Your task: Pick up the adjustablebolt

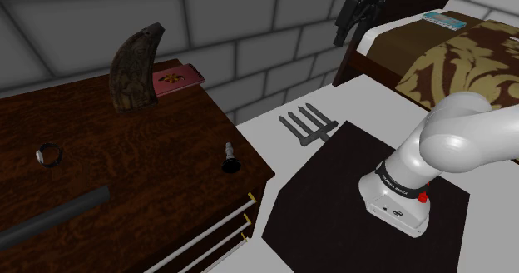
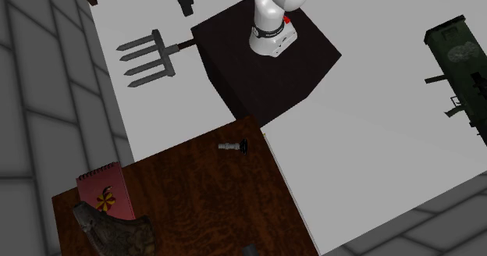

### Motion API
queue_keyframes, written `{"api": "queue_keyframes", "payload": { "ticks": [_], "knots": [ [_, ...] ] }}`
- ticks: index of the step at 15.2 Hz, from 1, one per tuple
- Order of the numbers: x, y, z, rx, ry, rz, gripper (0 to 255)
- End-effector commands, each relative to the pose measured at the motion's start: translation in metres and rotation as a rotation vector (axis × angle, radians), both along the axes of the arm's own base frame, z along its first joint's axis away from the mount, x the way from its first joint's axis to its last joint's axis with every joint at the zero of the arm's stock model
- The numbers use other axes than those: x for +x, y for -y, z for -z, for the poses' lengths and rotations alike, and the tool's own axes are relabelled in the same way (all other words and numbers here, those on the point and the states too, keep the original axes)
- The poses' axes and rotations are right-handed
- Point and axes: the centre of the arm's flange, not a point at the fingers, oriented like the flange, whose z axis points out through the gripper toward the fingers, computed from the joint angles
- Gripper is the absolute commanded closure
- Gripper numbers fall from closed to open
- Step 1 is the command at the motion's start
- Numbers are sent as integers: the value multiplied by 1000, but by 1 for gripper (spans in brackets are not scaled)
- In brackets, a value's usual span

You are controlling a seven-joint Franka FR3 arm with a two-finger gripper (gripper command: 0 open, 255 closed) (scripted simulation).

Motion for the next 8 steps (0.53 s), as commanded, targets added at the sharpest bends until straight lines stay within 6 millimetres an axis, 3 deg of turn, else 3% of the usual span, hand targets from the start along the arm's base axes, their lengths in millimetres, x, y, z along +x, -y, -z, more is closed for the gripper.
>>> {"api": "queue_keyframes", "payload": {
  "ticks": [1, 8],
  "knots": [
    [0, 0, 0, 0, 0, 0, 0],
    [12, -77, 50, 4, -26, 75, 0]
  ]
}}
